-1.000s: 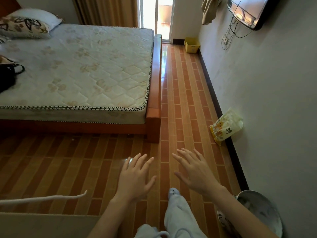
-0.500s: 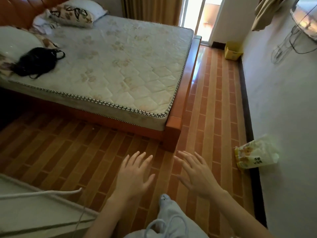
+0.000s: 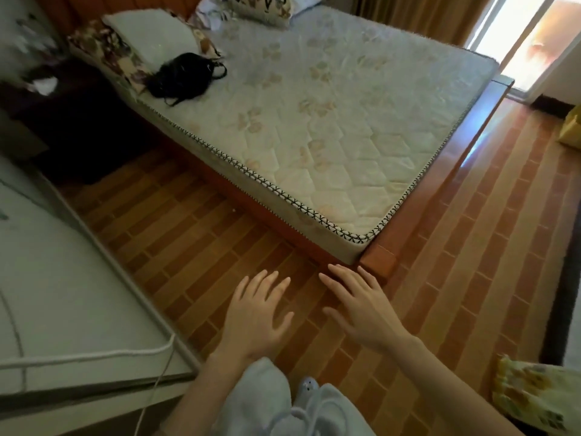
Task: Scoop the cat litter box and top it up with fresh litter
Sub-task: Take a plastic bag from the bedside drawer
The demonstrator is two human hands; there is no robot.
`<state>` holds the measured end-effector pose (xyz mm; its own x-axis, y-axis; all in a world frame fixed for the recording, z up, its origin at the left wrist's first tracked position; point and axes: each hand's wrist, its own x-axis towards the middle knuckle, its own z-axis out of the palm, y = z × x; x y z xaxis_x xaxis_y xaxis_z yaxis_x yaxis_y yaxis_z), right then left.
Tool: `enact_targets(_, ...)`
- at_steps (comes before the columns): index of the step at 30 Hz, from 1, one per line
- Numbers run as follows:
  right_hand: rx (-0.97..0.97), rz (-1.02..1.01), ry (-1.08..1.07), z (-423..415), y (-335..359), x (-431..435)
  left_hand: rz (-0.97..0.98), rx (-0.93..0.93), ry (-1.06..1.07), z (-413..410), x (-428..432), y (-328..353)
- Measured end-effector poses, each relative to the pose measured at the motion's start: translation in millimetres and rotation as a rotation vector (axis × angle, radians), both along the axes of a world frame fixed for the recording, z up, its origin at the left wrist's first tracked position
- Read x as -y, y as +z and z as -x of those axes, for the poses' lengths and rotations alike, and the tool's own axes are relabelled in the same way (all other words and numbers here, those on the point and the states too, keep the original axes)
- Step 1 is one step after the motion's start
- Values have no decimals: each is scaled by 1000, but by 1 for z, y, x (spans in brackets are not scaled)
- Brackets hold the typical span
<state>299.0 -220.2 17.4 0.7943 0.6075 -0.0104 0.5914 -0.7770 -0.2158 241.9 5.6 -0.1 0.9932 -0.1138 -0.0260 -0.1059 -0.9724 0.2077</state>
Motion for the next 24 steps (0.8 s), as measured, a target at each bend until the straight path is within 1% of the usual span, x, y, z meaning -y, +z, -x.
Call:
enact_targets(4, -53, 19, 75, -34, -15, -26, -8, -55, 100, -14, -19, -3)
enact_targets(6, -46, 32, 115, -41, -19, -31, -10, -44, 102, -15, -26, -6)
enact_targets(11, -61, 78, 230, -100, -24, -80, -8, -59, 199, -51, -73, -16)
enact_targets(15, -53, 61, 282, -152, -12, -126, -3, -15, 263, -95, -114, -5)
enact_targets(19, 9, 54, 345, -205, 4, -181, 4, 37, 311, -142, -165, 5)
enact_targets(24, 33, -19, 357, -254, 16, -247, -6, 67, 408, -171, -218, 8)
